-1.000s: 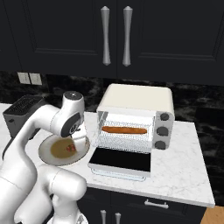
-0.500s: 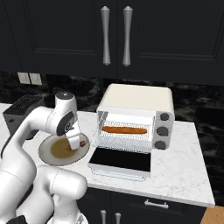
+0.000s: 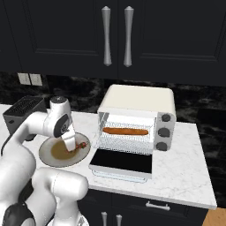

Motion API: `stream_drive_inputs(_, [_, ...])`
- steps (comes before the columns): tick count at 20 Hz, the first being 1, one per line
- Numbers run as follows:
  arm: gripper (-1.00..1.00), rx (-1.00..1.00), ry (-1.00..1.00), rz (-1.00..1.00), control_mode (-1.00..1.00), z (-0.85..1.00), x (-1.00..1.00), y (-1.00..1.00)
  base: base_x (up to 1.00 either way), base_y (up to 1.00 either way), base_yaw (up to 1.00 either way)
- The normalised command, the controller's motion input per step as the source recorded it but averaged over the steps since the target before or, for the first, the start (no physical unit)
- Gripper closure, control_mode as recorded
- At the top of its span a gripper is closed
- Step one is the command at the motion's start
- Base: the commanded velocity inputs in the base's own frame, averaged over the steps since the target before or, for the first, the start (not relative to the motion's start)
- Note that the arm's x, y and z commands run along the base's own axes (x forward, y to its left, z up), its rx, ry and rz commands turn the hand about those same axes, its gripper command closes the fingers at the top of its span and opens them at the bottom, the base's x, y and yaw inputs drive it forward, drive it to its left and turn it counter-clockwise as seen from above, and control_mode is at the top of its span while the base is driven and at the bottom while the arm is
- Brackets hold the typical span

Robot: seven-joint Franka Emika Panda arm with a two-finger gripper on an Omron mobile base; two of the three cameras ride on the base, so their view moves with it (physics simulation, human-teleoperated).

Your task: Pick up the kebab skewer and baguette bread, and place them inside the toaster oven. Close the toaster oven door and start by setting the timer.

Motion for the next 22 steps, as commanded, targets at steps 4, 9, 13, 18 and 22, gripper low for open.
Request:
stream_drive_inputs(4, [-1.0, 0.0, 0.0, 0.05, -1.0, -0.42, 0.29, 0.0, 0.0, 0.0, 0.0])
stream_drive_inputs(9, [-1.0, -0.01, 0.0, 0.04, -1.0, -0.43, 0.41, 0.0, 0.0, 0.0, 0.0])
stream_drive_inputs(13, [-1.0, -0.01, 0.02, 0.0, -1.0, -0.35, 0.38, 0.01, 0.0, 0.0, 0.0])
stream_drive_inputs(18, [-1.0, -0.03, 0.07, 0.0, -1.0, -0.23, 0.4, 0.06, 0.0, 0.0, 0.0])
stream_drive_inputs(22, [-1.0, -0.01, 0.08, 0.0, -1.0, -0.19, 0.32, 0.01, 0.0, 0.0, 0.0])
